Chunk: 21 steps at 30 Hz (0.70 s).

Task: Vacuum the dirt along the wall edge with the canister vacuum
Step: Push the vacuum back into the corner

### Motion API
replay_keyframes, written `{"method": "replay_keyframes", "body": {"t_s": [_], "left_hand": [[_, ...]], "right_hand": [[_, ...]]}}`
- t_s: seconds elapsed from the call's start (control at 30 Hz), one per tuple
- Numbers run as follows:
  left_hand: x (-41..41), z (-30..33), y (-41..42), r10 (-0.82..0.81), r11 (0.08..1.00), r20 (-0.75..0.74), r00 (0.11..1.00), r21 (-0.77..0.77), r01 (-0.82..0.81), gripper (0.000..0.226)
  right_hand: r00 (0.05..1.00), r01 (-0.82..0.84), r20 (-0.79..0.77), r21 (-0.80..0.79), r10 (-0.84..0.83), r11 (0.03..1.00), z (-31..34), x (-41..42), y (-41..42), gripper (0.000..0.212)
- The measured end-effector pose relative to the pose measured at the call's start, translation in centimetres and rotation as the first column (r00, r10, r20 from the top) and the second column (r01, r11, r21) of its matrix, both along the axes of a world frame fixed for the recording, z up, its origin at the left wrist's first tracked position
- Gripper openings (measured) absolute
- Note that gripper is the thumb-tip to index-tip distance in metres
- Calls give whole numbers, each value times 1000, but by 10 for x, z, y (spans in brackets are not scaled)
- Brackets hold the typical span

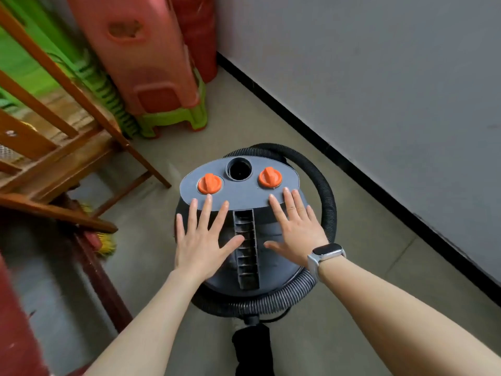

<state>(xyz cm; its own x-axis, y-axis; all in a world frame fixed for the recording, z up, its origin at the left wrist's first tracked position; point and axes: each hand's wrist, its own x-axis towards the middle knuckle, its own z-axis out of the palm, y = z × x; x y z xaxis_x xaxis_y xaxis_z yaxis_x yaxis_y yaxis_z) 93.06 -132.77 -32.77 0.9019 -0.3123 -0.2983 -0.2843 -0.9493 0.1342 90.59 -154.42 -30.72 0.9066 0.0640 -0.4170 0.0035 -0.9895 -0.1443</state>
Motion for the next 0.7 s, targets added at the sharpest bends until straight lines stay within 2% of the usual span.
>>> {"method": "replay_keyframes", "body": {"t_s": [0.23,0.37,0.6,0.7], "left_hand": [[94,1,-13,82,997,-22,996,-10,-82,72],[149,4,-25,114,993,-32,993,-1,-114,84],[236,3,-37,186,982,24,982,25,-187,77],[266,2,-40,240,969,62,969,34,-243,81]], "right_hand": [[999,-46,13,-40,47,998,-1,109,-12,91],[998,-65,-13,-4,65,998,2,169,-24,89],[988,-146,-38,48,148,988,1,273,-40,88],[977,-208,-38,63,210,976,1,317,-44,88]]}}
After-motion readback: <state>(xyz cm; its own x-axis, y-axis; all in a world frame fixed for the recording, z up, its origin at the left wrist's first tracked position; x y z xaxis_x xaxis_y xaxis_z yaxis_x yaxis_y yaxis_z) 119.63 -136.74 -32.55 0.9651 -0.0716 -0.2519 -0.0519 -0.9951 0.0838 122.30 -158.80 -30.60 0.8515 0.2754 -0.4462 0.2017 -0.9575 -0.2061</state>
